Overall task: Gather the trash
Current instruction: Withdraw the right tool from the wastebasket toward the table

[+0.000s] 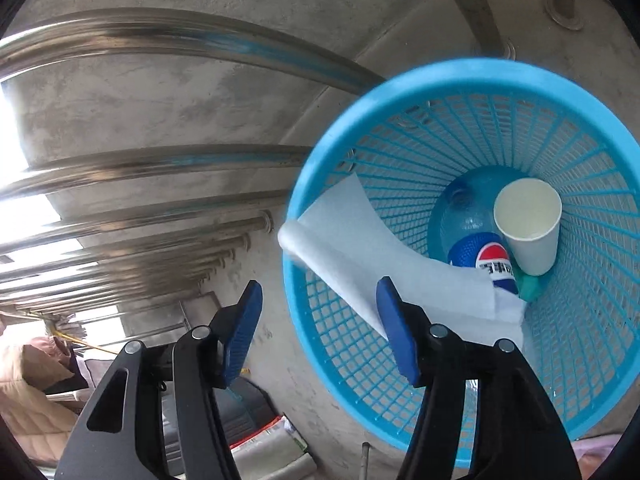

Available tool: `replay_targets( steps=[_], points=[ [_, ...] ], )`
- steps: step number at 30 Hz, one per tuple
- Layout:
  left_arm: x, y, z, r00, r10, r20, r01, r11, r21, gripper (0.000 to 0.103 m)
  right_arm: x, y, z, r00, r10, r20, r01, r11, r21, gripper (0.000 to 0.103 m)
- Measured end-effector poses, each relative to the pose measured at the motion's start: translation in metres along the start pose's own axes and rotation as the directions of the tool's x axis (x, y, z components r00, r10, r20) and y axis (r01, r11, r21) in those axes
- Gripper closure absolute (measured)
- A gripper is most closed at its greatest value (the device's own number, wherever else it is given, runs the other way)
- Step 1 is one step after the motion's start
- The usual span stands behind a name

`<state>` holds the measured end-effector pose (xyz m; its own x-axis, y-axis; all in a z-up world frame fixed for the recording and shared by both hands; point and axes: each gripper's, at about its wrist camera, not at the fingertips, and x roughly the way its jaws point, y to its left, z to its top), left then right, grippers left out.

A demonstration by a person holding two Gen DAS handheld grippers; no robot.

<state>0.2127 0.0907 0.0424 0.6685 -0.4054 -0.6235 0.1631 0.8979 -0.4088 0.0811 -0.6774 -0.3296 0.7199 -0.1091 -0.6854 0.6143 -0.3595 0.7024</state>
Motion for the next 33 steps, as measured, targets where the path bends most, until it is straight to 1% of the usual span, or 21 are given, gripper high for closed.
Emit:
replay_targets(
  steps=[4,7,10,13,16,19,22,24,26,28,31,33],
  points=[
    [-0.006,0.000,0.000,1.000,-0.009,0.024,0.009,1.000,0.010,0.009,-0.008,0.002,0.000,1.000,0.011,-0.009,-0.011,1.000,-0.015,0.043],
    [-0.012,0.000,-0.002,0.999,-0.015,0.042,0.015,1.000,0.016,0.009,-0.021,0.005,0.000,1.000,0.011,0.008,-0.011,0.999,-0.048,0.042],
    [-0.020,0.000,-0.004,0.998,-0.027,0.061,0.026,0.999,0.020,0.009,-0.042,0.014,0.002,0.999,0.002,0.051,0.003,0.996,-0.094,0.042],
    [-0.030,-0.001,-0.006,0.996,-0.040,0.082,0.038,0.999,0.025,0.009,-0.065,0.026,0.004,0.994,-0.027,0.105,0.043,0.987,-0.158,0.042],
    [-0.039,-0.001,-0.008,0.994,-0.046,0.102,0.043,0.998,0.034,0.009,-0.089,0.040,0.000,0.990,-0.057,0.131,0.087,0.968,-0.234,0.042],
    [-0.050,-0.001,-0.011,0.991,-0.053,0.120,0.049,0.998,0.037,0.009,-0.113,0.059,-0.013,0.985,-0.086,0.151,0.136,0.923,-0.359,0.041],
    [-0.059,0.001,-0.014,0.990,-0.057,0.127,0.053,0.998,0.036,0.009,-0.140,0.079,-0.039,0.978,-0.115,0.174,0.188,0.849,-0.493,0.033],
    [-0.064,0.003,-0.018,0.991,-0.042,0.127,0.037,0.998,0.043,0.009,-0.161,0.093,-0.066,0.972,-0.123,0.198,0.219,0.776,-0.591,0.027],
    [-0.068,0.005,-0.021,0.992,-0.016,0.127,0.009,0.999,0.054,0.009,-0.180,0.105,-0.096,0.968,-0.116,0.221,0.239,0.690,-0.683,0.018],
    [-0.072,0.009,-0.025,0.992,0.003,0.125,-0.010,0.998,0.057,0.009,-0.198,0.115,-0.129,0.967,-0.104,0.234,0.248,0.602,-0.759,0.015],
    [-0.074,0.016,-0.032,0.993,0.022,0.114,-0.028,0.998,0.053,0.009,-0.224,0.132,-0.179,0.977,-0.069,0.200,0.208,0.477,-0.854,0.015],
    [-0.073,0.021,-0.037,0.995,0.035,0.099,-0.040,0.998,0.047,0.009,-0.241,0.145,-0.214,0.993,-0.034,0.114,0.118,0.390,-0.913,0.015]
  ],
)
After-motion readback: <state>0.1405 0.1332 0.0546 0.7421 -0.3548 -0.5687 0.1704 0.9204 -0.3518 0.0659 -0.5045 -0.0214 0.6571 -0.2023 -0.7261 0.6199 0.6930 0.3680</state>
